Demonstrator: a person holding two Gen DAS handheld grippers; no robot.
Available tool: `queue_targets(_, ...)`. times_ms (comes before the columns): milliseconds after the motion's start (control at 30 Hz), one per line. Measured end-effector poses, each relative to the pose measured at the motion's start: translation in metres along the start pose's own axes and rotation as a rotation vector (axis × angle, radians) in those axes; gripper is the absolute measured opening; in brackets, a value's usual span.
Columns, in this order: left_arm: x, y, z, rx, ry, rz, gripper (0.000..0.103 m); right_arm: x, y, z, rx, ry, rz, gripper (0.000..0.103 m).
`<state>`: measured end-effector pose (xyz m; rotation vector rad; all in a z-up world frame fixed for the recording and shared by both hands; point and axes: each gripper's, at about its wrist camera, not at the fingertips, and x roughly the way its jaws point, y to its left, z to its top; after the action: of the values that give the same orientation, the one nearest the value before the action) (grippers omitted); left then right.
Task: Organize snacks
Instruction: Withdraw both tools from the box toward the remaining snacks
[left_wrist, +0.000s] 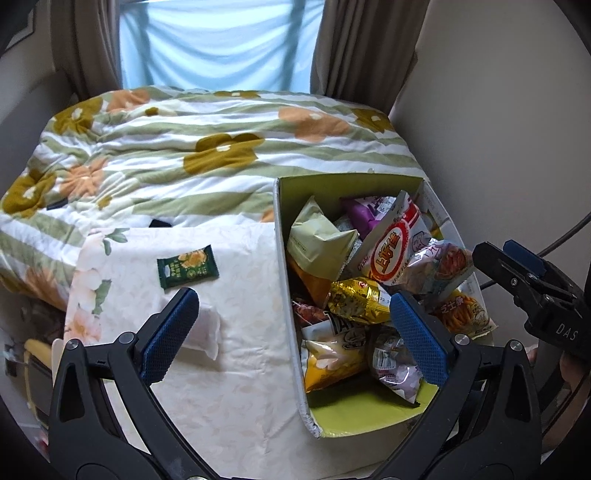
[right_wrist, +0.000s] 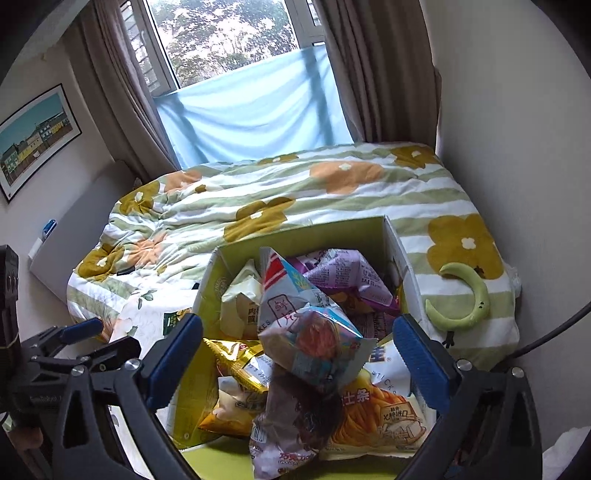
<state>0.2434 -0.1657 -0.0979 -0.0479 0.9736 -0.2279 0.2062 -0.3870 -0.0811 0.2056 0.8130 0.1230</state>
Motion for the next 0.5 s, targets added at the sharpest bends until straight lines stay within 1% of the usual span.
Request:
queue_targets(100, -0.02, 0.004, -0.005, -0.009, -0.031, 0.021, 0.102, -0.009, 0.01, 0.001, -0.029, -0.001, 0.012, 0.102)
queue_targets(233, -0.044, 0.021, -0.017, -0.026, -0.051, 0.079, 0.102, -0.02, 0.026, -0.001, -0.07, -0.006, 0.06, 0.102)
queue_targets(333, -0.062, 0.044, -0.031, -0.048, -0.06, 0.115, 0.102, -0.03, 0.047, -0.005, -0.113, -0.017, 0.088, 0.103)
queue_targets(400, -0.07, 0.06, -0.039, -0.061, -0.063, 0.132, 0.102, -0.035, 0.059, -0.008, -0.12, -0.027, 0.13, 0.102)
queue_targets(467, -0.076, 0.076, -0.049, -0.071, -0.069, 0.135, 0.102, -0.04, 0.074, -0.013, -0.118, -0.041, 0.185, 0.103)
queue_targets(500, -0.078, 0.083, -0.053, -0.077, -0.072, 0.135, 0.102, -0.041, 0.082, -0.015, -0.128, -0.047, 0.189, 0.103)
